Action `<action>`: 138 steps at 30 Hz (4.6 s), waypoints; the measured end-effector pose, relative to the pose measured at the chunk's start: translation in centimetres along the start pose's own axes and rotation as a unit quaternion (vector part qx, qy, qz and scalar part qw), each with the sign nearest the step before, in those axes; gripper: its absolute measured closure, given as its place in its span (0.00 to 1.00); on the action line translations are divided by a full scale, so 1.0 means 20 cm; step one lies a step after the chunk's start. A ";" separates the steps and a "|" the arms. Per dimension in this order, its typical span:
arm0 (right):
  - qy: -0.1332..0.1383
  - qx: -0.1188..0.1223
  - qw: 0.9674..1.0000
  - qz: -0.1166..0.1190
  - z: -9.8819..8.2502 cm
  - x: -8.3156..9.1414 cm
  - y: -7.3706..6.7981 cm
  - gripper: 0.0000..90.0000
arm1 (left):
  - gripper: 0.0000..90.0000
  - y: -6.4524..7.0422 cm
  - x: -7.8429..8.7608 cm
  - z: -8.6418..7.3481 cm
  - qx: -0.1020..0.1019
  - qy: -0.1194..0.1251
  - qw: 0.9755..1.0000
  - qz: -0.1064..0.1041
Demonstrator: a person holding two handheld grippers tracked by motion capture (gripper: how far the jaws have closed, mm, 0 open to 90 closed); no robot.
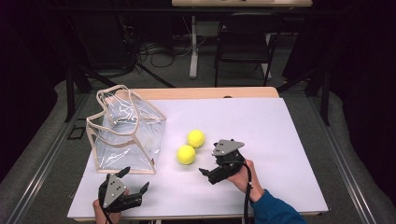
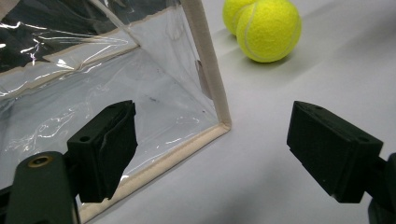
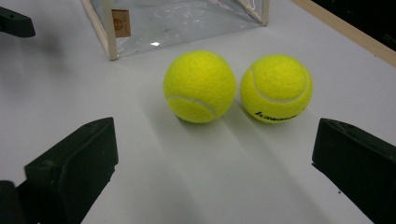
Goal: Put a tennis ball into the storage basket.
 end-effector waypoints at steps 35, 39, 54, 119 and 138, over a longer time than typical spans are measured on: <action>-0.005 0.017 0.999 0.027 0.18 -0.19 -0.02 0.00 | 0.18 -0.01 0.00 0.00 0.004 0.002 1.000 0.000; -0.010 0.016 0.999 0.030 0.17 -0.22 -0.03 0.00 | 0.18 0.00 0.00 0.00 0.004 0.004 1.000 -0.001; -0.026 0.020 0.999 0.041 0.17 -0.33 -0.06 0.00 | 0.18 -0.01 0.00 0.00 0.003 0.004 1.000 0.000; -0.033 -0.013 0.999 0.008 0.16 -0.41 -0.06 0.30 | 0.18 -0.02 0.00 0.00 0.014 0.008 1.000 0.004; -0.019 -0.011 1.000 -0.001 0.21 -0.36 -0.04 0.30 | 0.18 -0.02 0.01 0.00 0.014 0.010 1.000 0.006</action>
Point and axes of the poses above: each handheld gripper's, and its own axes: x roughly backward along the jaws, z roughly out of its top, y roughly to its right, the point moved 10 cm from there along -x, roughly forward along the jaws, and after that the axes turned 2 degrees about -z, right-handed, at the moved point
